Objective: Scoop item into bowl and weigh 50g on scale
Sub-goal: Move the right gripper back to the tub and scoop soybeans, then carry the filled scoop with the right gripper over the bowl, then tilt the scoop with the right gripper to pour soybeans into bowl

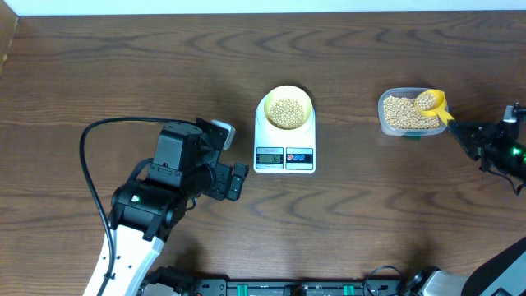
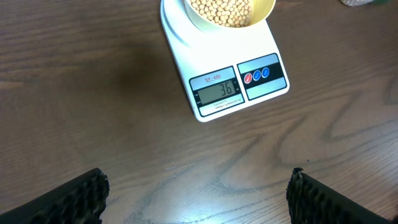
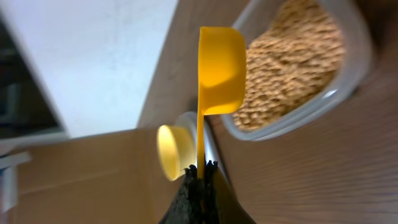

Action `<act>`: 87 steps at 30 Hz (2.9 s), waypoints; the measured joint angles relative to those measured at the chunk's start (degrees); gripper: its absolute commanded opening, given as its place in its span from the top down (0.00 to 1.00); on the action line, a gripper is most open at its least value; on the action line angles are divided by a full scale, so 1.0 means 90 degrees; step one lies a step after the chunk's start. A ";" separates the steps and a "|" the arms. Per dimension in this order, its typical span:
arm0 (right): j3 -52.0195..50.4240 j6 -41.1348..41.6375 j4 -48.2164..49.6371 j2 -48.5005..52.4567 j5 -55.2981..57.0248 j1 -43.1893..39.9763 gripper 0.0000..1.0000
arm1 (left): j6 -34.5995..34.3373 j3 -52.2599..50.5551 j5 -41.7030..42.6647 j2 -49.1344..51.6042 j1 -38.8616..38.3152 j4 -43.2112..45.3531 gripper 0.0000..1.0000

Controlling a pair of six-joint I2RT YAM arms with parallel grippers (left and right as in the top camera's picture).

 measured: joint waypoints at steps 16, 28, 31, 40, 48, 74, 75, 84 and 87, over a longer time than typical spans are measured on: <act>0.0000 0.0481 0.0002 0.0000 -0.1297 0.0699 0.99 | 0.0000 0.0000 0.0000 0.0000 0.0000 0.0000 0.06; -0.0017 0.1668 0.1413 0.0002 -0.1234 0.2618 0.99 | 0.0000 0.0000 0.0002 0.0000 0.0000 -0.0002 0.06; -0.0019 0.2106 0.1923 0.0005 -0.1030 0.3167 0.99 | 0.0000 0.0000 0.0000 0.0000 0.0000 0.0000 0.07; -0.0019 0.2698 0.2589 0.0012 0.0070 0.4510 0.99 | 0.0000 0.0000 0.0000 0.0000 0.0000 0.0000 0.07; -0.0019 0.1477 0.2586 0.0012 0.1666 0.5513 0.99 | 0.0000 0.0000 0.0002 0.0000 0.0000 0.0000 0.07; -0.0019 -0.2297 0.3079 0.0012 0.5246 0.6895 0.99 | 0.0000 0.0000 0.0000 0.0000 0.0000 0.0000 0.06; -0.0019 -0.2351 0.3116 0.0012 0.5265 0.6914 0.99 | 0.0000 0.0000 0.0000 0.0000 0.0000 0.0000 0.06; -0.0019 -0.2540 0.3138 0.0015 0.5294 0.6980 0.99 | 0.0000 0.0000 0.0000 0.0000 0.0000 0.0000 0.06; -0.0019 -0.2565 0.3138 0.0015 0.5294 0.6980 0.99 | 0.0000 0.0000 0.0002 0.0000 0.0000 0.0000 0.06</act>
